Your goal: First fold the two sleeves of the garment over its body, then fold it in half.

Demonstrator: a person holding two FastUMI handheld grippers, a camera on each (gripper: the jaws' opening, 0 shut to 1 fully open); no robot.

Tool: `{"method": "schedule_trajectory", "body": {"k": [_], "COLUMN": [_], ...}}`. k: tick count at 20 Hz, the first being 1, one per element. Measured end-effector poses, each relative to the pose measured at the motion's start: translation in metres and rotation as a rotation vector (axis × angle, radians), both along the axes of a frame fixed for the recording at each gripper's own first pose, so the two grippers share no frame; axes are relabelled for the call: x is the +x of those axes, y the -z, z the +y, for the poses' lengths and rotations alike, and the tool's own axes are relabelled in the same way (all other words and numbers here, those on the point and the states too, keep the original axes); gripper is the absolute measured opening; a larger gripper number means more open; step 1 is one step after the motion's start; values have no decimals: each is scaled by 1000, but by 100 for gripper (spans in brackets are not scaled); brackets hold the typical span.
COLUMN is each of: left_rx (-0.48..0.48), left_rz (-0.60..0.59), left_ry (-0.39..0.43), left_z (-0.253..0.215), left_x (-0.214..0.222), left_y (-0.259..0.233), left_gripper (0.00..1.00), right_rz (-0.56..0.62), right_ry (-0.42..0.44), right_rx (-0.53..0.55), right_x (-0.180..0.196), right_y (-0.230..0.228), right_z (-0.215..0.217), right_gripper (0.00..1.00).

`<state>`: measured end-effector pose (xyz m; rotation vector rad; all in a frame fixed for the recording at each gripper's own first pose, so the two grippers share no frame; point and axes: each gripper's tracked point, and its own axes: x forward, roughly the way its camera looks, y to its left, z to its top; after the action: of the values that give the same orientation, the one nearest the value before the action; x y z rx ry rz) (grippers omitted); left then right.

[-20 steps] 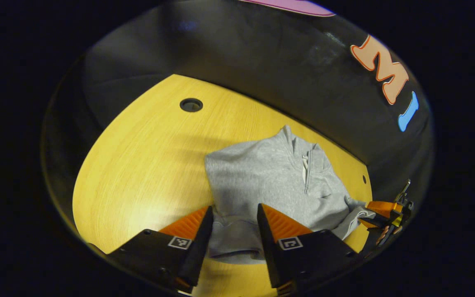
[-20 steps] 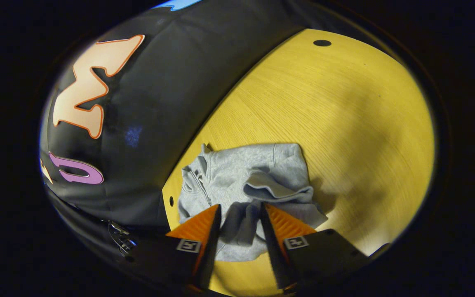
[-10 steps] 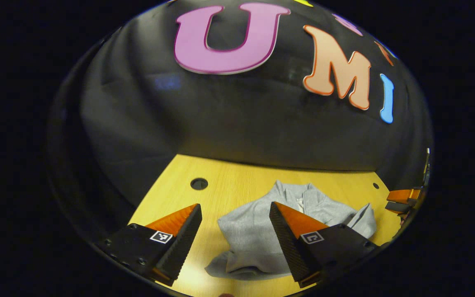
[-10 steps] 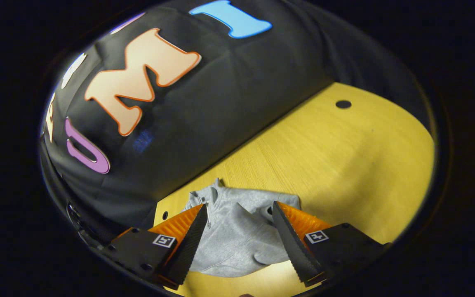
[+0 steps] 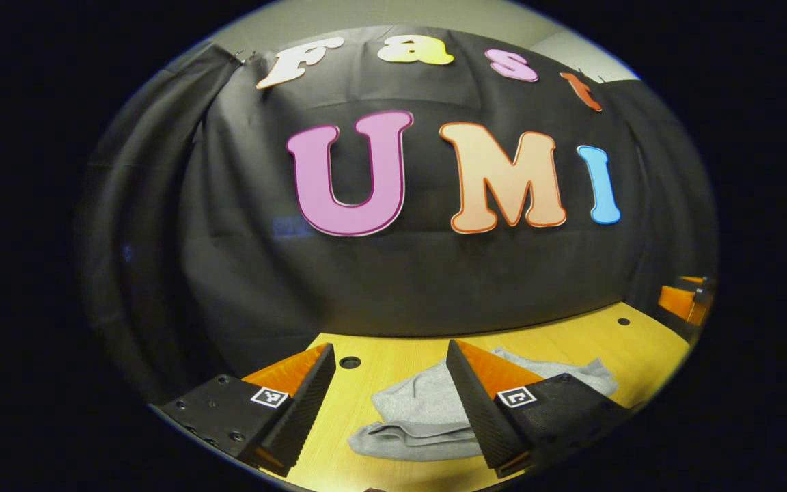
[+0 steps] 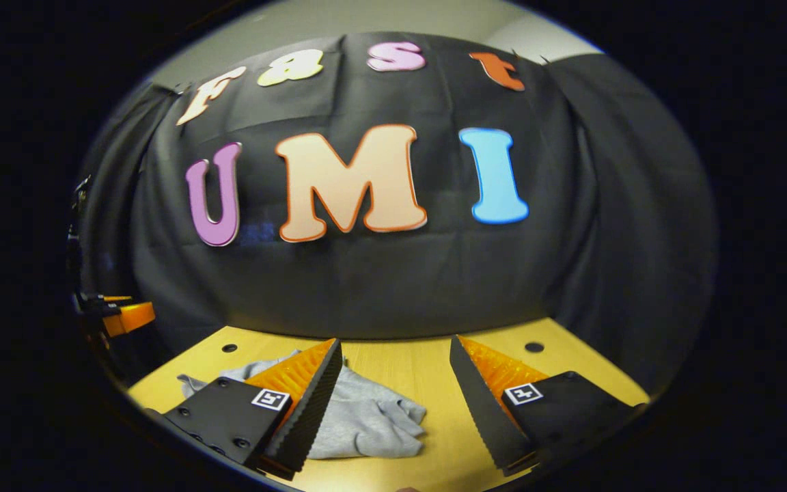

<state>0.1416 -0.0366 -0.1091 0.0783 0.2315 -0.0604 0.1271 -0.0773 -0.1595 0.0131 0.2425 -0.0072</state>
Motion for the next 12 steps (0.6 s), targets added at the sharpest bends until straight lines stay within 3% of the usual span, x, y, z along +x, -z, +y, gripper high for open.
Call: {"method": "schedule_trajectory", "body": {"k": [2,4,7,8,9,12], "left_rx": [45,28,-9,-18,-21,-2], "left_rz": [-17,-30,-53,-64,-65,-99], "left_ry": [-12,-7,-6,5,21,44], "left_z": [-5,-13,-15,-16,-17,-9], "left_x": [-20,-34,-48,-49,-52,-54], "left_y": [-6,-16,-32,-36,-40,-57], "left_gripper": [96,95,95,100,95,95], "right_rz": [-39,-44,-49,-44,-37,-90], "right_ry": [-49,-60,-31,-16,-1,21], "right_rx": [-11,11,45,49,57,63], "right_x": [-23,-40,-56,-60,-66,-74], "right_y": [-14,-19,-28,-30,-35,-53], "right_z": [10,15,16,16,15,15], "right_gripper": [98,99,99,98,98,97]}}
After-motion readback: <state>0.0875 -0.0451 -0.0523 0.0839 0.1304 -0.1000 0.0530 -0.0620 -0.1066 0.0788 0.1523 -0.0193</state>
